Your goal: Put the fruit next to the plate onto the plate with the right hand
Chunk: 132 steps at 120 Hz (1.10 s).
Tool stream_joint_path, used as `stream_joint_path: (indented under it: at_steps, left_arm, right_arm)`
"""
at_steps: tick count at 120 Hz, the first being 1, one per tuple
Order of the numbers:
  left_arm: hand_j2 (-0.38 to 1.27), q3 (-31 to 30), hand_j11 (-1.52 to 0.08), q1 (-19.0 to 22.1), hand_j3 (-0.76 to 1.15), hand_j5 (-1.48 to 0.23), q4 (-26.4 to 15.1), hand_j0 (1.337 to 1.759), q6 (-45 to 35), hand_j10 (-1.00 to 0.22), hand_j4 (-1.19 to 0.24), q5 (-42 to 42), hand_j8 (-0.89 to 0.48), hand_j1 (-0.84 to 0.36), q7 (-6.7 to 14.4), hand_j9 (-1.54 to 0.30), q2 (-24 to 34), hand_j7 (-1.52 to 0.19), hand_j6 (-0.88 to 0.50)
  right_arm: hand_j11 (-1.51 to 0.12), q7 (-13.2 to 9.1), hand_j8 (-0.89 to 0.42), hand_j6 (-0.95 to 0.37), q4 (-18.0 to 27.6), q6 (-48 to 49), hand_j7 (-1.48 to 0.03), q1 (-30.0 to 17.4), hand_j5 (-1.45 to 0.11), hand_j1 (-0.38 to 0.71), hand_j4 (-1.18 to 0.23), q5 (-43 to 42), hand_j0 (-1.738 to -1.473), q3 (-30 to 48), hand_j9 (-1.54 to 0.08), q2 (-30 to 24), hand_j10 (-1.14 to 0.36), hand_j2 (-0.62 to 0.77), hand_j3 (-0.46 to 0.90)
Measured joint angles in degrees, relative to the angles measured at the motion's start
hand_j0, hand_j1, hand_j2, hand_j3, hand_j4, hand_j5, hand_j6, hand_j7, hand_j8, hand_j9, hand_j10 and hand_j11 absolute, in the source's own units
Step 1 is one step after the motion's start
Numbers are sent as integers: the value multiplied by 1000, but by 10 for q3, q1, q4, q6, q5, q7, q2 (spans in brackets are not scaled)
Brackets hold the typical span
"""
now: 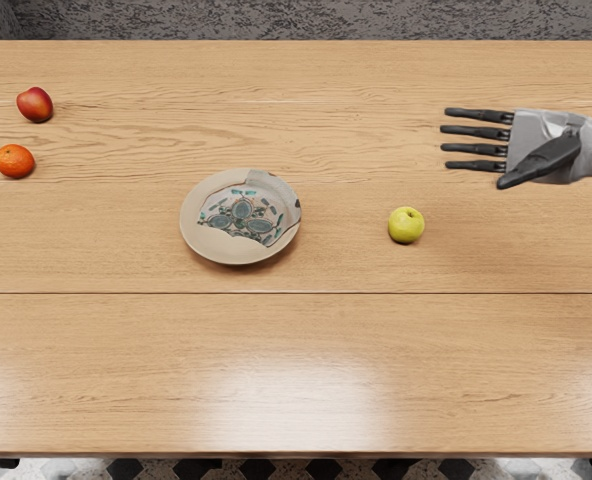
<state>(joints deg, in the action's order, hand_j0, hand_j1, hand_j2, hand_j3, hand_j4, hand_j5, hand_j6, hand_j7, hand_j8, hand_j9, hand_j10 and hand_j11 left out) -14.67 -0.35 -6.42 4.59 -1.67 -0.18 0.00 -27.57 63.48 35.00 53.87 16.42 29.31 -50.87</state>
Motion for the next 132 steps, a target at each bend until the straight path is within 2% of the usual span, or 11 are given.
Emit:
stream_joint_path:
  at_steps: [23, 40, 50, 60, 74, 84, 92, 112, 132]
  left_arm:
    - [49, 0, -318, 0, 0, -318, 0, 1658, 0, -245, -245, 0, -245, 55, 0, -318, 0, -318, -245]
    - [49, 0, -318, 0, 0, -318, 0, 1658, 0, -245, -245, 0, -245, 55, 0, -318, 0, -318, -245]
    - [49, 0, -318, 0, 0, -318, 0, 1658, 0, -245, -245, 0, -245, 55, 0, -318, 0, -318, -245]
    - [49, 0, -318, 0, 0, -318, 0, 1658, 0, -245, -245, 0, -245, 55, 0, -318, 0, -318, -245]
    - [49, 0, -318, 0, 0, -318, 0, 1658, 0, -245, -245, 0, -245, 55, 0, -318, 0, -318, -245]
    - [49, 0, -318, 0, 0, -318, 0, 1658, 0, -245, -245, 0, -245, 55, 0, -318, 0, -318, -245]
    - [49, 0, -318, 0, 0, -318, 0, 1658, 0, -245, -245, 0, -245, 55, 0, -318, 0, -318, -245]
    - [49, 0, -318, 0, 0, -318, 0, 1658, 0, -245, -245, 0, -245, 55, 0, -318, 0, -318, -245]
    - [49, 0, -318, 0, 0, -318, 0, 1658, 0, -245, -245, 0, -245, 55, 0, -318, 0, -318, -245]
  right_arm:
    - [-45, 2, -31, -31, 6, 0, -45, 4, -45, -308, -32, -21, -1658, 6, -45, 5, -32, -6, 0]
    - [-46, 24, -33, -33, 20, 0, -46, 13, -46, -307, -34, -252, -1658, 68, -46, 23, -34, -7, 0]
    - [-47, 37, -35, -34, 66, 0, -47, 14, -46, -307, -35, -367, -1658, 91, -46, 16, -35, -7, 0]
    - [-48, 39, -37, -37, 124, -20, -48, 14, -48, -306, -37, -456, -1658, 97, -48, 13, -37, -7, 0]
    - [-83, 19, -65, -65, 194, -98, -83, 12, -83, -274, -65, -549, -1658, 89, -83, 15, -64, -12, 0]
    - [-126, 1, -99, -100, 244, -198, -126, 12, -127, -234, -99, -609, -1658, 53, -126, 17, -99, -18, 0]
    - [-151, -6, -119, -120, 267, -272, -151, 11, -151, -211, -119, -650, -1658, 21, -151, 21, -118, -22, 0]
    - [-206, -30, -162, -163, 286, -375, -206, 10, -206, -161, -162, -719, -1658, -36, -206, 50, -161, -29, 0]
    - [-255, -40, -201, -202, 275, -440, -255, 9, -256, -116, -200, -753, -1658, -83, -255, 99, -199, -37, 0]
